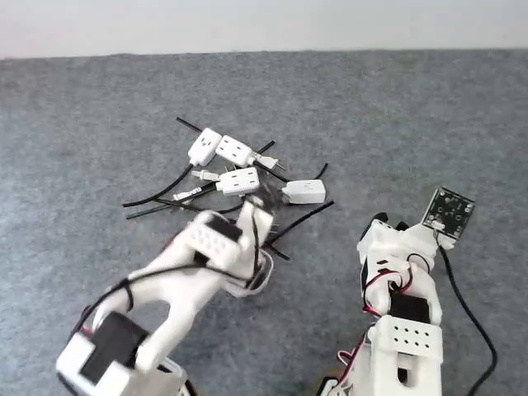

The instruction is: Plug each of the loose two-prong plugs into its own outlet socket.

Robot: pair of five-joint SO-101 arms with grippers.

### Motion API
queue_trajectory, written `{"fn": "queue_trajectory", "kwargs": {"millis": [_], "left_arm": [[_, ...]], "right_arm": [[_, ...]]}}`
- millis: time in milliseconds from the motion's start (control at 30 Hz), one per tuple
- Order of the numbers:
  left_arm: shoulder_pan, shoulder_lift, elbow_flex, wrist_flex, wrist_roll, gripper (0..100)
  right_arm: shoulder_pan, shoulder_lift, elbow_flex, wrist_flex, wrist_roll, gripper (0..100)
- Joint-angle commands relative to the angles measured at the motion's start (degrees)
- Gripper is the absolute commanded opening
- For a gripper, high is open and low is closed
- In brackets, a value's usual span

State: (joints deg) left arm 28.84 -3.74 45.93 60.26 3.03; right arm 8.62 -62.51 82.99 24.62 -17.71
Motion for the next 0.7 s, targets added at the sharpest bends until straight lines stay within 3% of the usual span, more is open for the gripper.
{"fn": "queue_trajectory", "kwargs": {"millis": [0,100,333,667], "left_arm": [[6.3,-14.6,10.2,-5.5,0.8,1],[4.3,-28.8,16.8,-8.6,4.0,1],[-13.4,-52.5,26.2,-11.3,15.0,1],[-15.4,-58.8,30.2,-12.4,22.7,1]], "right_arm": [[-0.8,-1.2,-1.6,-1.1,0.7,14.4],[-1.0,-1.3,-1.4,-1.1,2.3,14.4],[-2.3,-1.2,-1.1,-1.1,2.5,14.4],[-2.9,-1.2,-0.8,-1.1,2.6,14.4]]}}
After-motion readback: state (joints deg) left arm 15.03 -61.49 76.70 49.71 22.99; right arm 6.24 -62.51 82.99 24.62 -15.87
